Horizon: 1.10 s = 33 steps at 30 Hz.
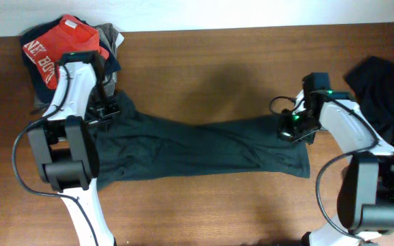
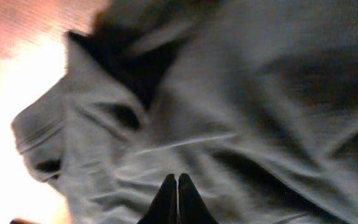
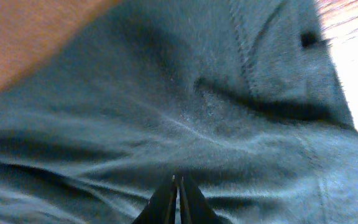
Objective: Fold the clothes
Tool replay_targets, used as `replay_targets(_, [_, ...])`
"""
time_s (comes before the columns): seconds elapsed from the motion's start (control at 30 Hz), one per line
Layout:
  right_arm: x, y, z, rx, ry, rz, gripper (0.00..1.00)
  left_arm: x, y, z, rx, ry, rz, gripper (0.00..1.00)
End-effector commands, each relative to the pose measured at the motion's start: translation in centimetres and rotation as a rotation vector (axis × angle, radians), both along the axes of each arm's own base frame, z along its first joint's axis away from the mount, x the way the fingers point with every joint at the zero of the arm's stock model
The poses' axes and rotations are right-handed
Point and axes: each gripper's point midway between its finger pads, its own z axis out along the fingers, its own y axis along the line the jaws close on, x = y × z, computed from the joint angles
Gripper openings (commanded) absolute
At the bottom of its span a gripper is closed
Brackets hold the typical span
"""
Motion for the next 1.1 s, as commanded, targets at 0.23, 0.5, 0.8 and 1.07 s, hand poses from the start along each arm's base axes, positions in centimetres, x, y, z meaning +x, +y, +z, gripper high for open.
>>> replay_targets(0.23, [-1.0, -0.7, -5.4, -0.041, 0.132, -0.013, 0.08, -3.2, -1.3, -4.7, -0.031, 0.072, -0.033, 0.01])
replay_targets(0.5, [-1.3, -2.6, -6.7, -0.144, 0.167, -0.049, 0.07, -5.2, 1.2, -6.6, 0.021, 0.110, 0.000, 0.01])
replay_targets(0.8, [-0.8, -5.2, -6.8, -0.174, 0.146, -0.096, 0.07, -6.2, 5.7, -6.5, 0.052, 0.119, 0.140, 0.01])
replay_targets(1.07, [1.1, -5.4, -5.1, -0.165, 0.109, -0.103, 0.07, -5.9, 6.6, -6.0, 0.053, 0.108, 0.168, 0.07])
